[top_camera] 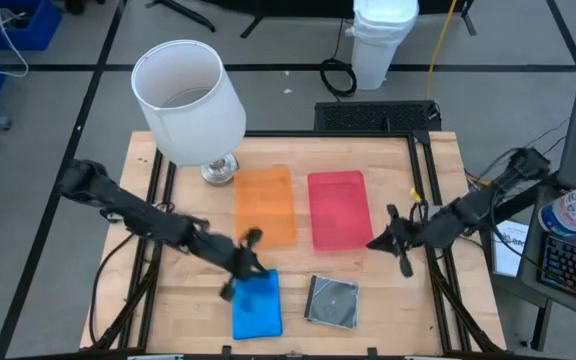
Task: Pick & place jewel cases by type
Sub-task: Put the black CD case into the pink bin
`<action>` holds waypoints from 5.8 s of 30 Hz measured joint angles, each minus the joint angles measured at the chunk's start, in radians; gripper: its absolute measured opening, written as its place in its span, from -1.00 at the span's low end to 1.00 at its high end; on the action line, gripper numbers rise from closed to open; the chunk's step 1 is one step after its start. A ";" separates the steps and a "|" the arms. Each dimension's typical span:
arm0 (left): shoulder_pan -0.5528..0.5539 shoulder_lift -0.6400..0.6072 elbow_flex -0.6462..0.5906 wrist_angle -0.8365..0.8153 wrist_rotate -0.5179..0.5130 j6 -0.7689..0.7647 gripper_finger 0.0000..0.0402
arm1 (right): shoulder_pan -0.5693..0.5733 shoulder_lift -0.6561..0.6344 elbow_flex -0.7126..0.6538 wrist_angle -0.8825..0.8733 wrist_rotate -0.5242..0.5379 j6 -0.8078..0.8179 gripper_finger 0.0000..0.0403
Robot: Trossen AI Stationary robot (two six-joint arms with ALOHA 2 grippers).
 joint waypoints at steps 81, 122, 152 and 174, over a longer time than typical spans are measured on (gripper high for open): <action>0.022 0.864 0.933 -0.639 -0.082 -0.115 -0.87 | 0.333 0.331 0.060 -0.267 0.073 0.504 -1.00; 0.027 0.836 0.930 -0.621 -0.148 -0.061 -0.87 | 0.333 0.330 0.016 -0.197 0.075 0.515 -1.00; 0.055 0.883 0.930 -0.620 -0.162 -0.029 -0.87 | 0.333 0.330 -0.045 -0.138 -0.064 0.656 -1.00; -0.069 0.811 0.930 -0.357 -0.155 0.036 -0.97 | 0.157 0.329 -0.109 -0.004 -0.190 0.675 -0.22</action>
